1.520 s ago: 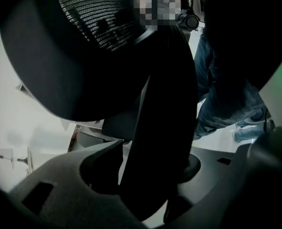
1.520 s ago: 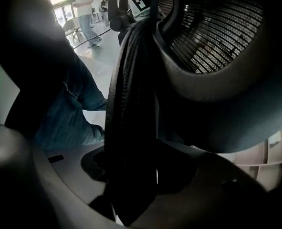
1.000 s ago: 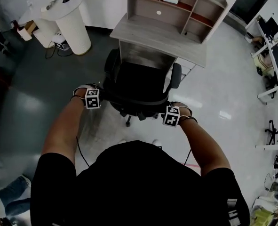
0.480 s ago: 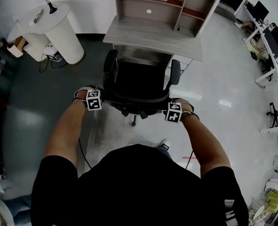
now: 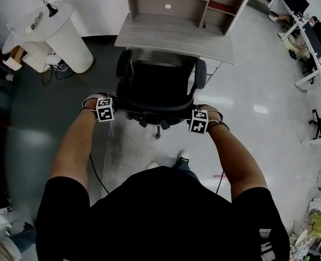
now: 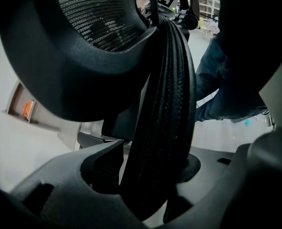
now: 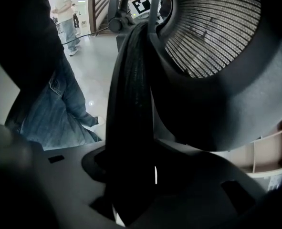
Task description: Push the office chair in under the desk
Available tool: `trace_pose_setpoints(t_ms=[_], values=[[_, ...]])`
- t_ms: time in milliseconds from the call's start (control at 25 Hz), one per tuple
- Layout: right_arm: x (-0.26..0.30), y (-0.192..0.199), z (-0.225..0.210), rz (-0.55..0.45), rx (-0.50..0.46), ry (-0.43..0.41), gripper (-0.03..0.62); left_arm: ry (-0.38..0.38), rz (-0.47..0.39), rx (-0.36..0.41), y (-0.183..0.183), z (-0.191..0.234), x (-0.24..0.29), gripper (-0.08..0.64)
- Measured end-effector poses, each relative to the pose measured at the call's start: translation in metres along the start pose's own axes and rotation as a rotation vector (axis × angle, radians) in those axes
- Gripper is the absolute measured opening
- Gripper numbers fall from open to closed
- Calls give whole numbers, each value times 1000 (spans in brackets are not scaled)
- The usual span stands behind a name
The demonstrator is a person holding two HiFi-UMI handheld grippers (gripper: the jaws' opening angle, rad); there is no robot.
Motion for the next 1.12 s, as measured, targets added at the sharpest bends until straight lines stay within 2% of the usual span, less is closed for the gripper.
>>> trace_pose_setpoints(t_ms=[640, 1120], values=[[9, -14, -45, -32, 5, 24, 193, -41, 5, -19, 16, 46, 4, 244], [10, -19, -48, -43, 12, 23, 192, -42, -3, -27, 21, 51, 8, 244]])
Point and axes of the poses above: the fingertips, and each gripper's own axes: x forward along the fingers, z to its left, y out of its underside, the point moved 6 cm from there along -x, backward along the fingers, and after that the axes turned 3 degrees about z, right-handed, at the moved point
